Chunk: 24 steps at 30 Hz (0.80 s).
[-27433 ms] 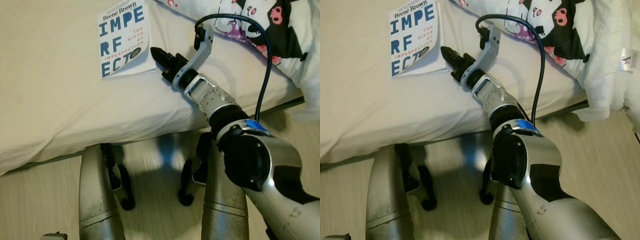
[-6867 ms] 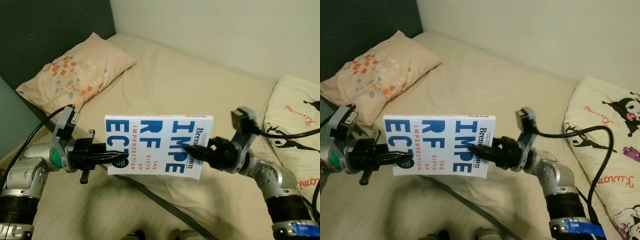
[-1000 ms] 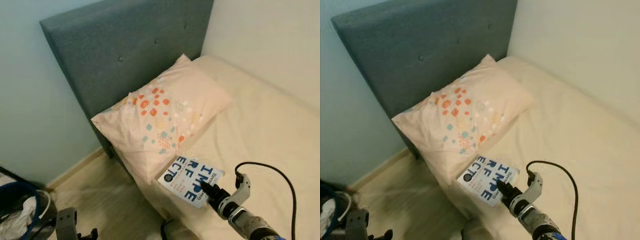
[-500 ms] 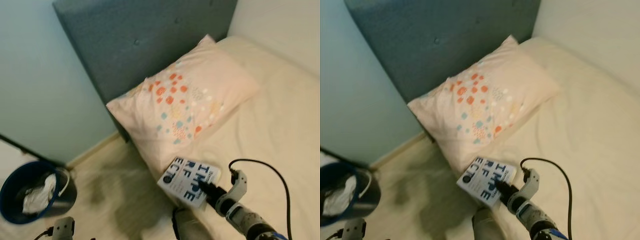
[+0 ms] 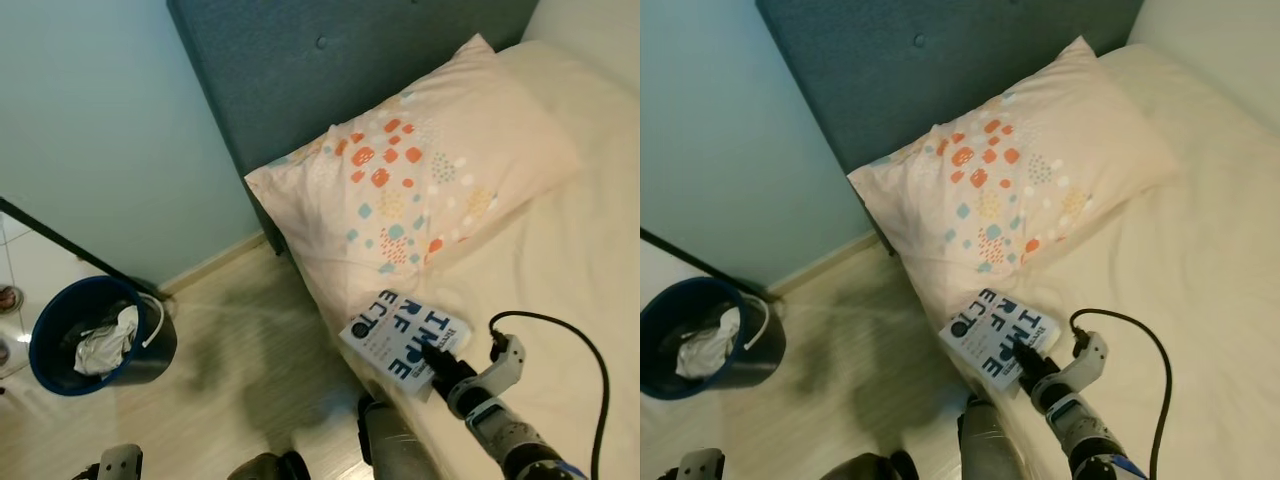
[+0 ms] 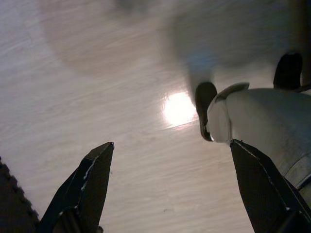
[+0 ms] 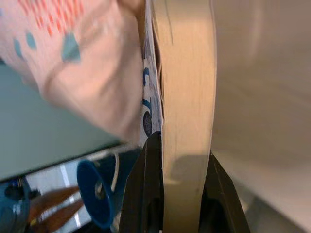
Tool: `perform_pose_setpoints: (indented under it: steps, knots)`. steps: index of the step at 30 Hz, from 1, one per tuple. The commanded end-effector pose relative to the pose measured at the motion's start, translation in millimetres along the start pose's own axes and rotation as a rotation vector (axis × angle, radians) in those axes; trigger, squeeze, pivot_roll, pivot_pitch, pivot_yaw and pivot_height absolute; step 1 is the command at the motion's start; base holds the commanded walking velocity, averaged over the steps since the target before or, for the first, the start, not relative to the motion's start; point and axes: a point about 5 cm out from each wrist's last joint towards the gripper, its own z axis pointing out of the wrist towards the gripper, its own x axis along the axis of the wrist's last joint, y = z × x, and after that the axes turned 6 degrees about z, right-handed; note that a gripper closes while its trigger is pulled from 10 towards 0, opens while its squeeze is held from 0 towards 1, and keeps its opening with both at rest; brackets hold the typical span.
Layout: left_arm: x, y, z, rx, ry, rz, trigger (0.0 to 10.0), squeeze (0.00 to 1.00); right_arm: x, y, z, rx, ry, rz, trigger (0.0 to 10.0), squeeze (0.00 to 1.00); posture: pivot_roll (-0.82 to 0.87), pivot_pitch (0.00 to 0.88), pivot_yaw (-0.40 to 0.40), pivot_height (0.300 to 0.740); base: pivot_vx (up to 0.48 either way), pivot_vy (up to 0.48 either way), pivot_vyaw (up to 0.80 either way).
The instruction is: Clean up the room
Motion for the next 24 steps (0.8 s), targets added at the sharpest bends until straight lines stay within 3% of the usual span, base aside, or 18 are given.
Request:
perform_pose_setpoints:
  steps: [1,9,10,16,24]
  knots:
    - [-14,-5.6,-6.5,0.01,-0.043,0.003,10.0,0.0,14,1.1,-2.5,0.015,0.086,0.019,10.0,0.0,0.06,0.27,0.161,0.74,0.0,0.0,0.0]
    - [-15,-3.9,-6.5,0.003,-0.041,0.002,10.0,0.0,17,4.9,-5.9,0.014,0.102,0.019,10.0,0.0,0.06,0.271,0.164,0.74,0.0,0.0,0.0]
    - [-17,-3.7,-7.6,-0.002,-0.045,0.007,10.0,0.0,-14,21.2,-14.4,-0.091,-0.029,-0.021,10.0,0.0,0.07,0.287,0.171,0.74,0.0,0.0,0.0]
    - [-21,-5.4,-10.4,-0.006,-0.048,0.016,10.0,0.0,-46,40.2,-29.4,-0.215,-0.144,-0.01,10.0,0.0,0.09,0.31,0.182,0.74,0.0,0.0,0.0]
    - [-27,-9.4,-14.7,-0.004,-0.053,0.02,10.0,0.0,-44,52.9,-39.4,-0.3,-0.105,-0.05,10.0,0.0,0.1,0.326,0.191,0.74,0.0,0.0,0.0]
